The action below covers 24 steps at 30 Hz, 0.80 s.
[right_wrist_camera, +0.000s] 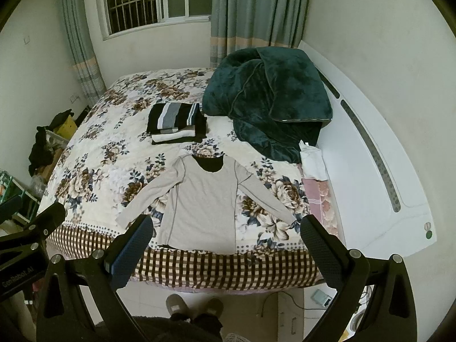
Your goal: Fold small clothes
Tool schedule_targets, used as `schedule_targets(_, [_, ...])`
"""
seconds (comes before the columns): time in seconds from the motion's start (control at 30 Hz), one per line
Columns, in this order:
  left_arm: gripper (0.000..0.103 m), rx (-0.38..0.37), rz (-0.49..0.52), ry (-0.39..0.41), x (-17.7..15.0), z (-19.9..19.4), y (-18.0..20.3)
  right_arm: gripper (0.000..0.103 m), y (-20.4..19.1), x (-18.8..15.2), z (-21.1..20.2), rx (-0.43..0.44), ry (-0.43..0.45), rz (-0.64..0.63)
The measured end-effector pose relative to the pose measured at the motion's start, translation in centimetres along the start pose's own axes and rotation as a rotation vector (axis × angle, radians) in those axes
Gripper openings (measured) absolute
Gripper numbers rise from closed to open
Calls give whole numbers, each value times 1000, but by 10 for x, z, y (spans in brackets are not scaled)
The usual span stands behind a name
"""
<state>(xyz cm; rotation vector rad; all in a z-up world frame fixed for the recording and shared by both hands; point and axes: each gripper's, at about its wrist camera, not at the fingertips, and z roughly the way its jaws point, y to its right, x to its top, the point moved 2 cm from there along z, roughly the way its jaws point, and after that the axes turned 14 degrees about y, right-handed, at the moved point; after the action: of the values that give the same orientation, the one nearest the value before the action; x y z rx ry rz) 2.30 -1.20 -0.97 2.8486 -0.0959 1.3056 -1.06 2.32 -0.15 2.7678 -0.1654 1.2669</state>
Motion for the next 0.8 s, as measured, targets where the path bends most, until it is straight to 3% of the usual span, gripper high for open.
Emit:
schedule_targets(0.17, [103,6,-9,-11,12,2,14,103,9,1,11,17,-9,-1])
schedule_targets(0.37, [103,85,17,19,-3,59,22,103,42,-20,74,-12,-45,54])
schedule_targets(0.5, [103,115,40,-44,-19,138,30,103,86,-47,149,-98,-139,172])
schedule_targets(0.6, [103,97,47,-118,-39,208,35,103,123,-76,211,-175,-190,267])
schedule_targets(0.8, [103,54,108,-292,-87,367,53,103,202,-171,350,-381,-336,486])
